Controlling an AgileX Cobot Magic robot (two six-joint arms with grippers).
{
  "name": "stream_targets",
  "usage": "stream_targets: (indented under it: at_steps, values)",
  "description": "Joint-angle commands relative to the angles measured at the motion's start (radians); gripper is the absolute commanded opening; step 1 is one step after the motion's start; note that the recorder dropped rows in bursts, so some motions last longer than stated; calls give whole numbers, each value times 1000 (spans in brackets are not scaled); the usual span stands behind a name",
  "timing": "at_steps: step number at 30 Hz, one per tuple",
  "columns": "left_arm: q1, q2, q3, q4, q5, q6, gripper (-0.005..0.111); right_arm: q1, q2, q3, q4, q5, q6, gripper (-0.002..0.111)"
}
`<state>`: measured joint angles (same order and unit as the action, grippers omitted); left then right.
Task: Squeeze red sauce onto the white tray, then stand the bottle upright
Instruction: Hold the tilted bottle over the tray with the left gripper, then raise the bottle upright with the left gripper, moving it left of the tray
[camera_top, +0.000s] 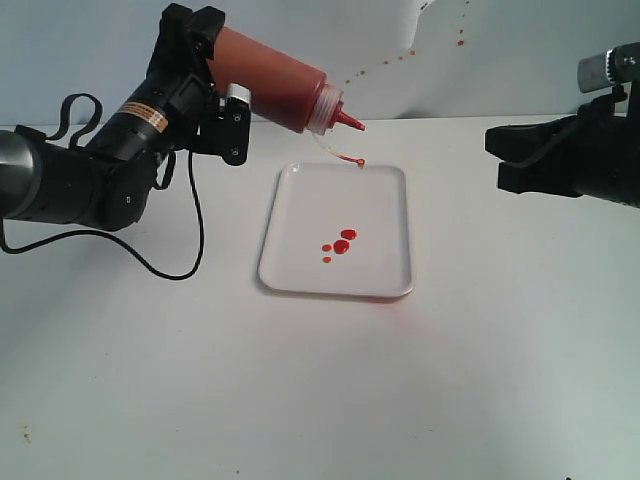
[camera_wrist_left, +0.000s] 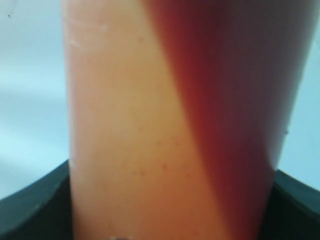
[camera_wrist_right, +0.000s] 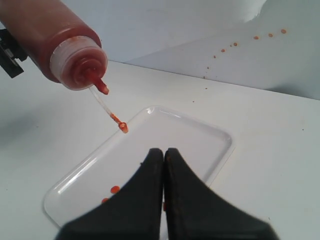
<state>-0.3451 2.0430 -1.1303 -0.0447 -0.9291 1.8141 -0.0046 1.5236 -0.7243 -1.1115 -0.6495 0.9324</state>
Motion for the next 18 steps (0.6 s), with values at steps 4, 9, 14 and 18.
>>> stream_targets:
  at_steps: [4, 9, 14, 18]
  values:
    - [-3, -18, -1, -26, -7, -104, 0, -5, -7, 6, 9, 4, -3, 0]
    - [-3, -16, -1, -69, 10, -232, 0, -5, -7, 6, -11, 4, 3, 0]
    - [-3, -16, -1, -148, 15, -358, 0, -5, -7, 6, -11, 4, 3, 0]
    - [-3, -16, -1, -156, 78, -456, 0, -5, -7, 6, -11, 6, 3, 0]
